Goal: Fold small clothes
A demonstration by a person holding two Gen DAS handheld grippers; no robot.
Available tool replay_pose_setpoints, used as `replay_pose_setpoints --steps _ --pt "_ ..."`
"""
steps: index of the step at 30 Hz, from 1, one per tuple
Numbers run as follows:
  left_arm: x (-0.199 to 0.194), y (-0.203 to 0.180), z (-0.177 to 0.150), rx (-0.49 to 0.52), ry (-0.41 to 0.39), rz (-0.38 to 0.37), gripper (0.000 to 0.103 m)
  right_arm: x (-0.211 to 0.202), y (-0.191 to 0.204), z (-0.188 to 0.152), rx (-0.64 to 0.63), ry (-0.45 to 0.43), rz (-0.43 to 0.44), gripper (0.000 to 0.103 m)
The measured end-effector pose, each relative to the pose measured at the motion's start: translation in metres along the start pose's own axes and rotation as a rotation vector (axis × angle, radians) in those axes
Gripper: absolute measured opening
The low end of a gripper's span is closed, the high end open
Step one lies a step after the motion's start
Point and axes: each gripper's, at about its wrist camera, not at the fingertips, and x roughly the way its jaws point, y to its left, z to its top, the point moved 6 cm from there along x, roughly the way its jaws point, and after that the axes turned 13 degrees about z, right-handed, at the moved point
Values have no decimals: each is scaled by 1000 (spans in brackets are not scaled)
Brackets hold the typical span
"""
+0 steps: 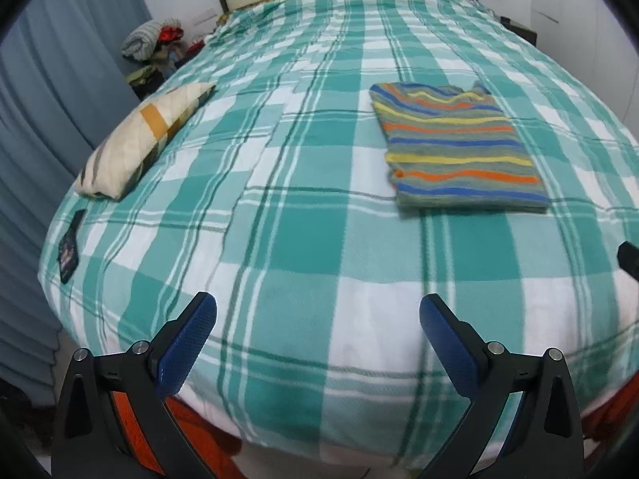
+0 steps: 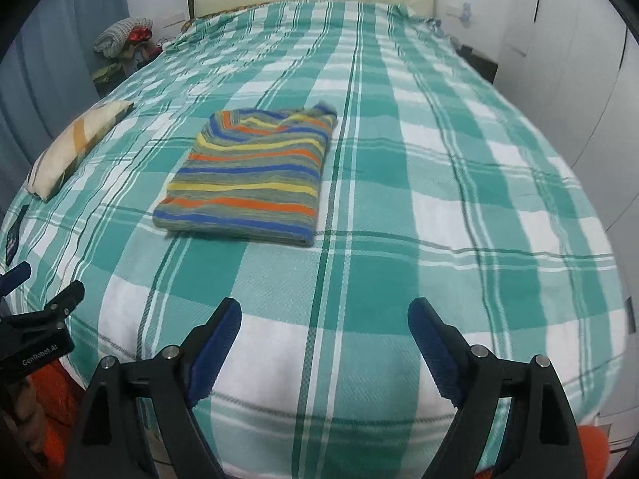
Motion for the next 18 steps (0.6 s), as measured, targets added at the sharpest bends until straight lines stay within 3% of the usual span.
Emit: replay_pose_setpoints --steps 2,9,18 --pt "-6 0 1 -1 -6 -11 102 -11 6 0 -18 -23 -17 93" --pt "-13 6 2 -10 -19 3 102 -31 16 4 -46 -79 -35 99" --pt "-16 6 8 -52 18 -94 102 -36 22 13 -35 -83 -8 102"
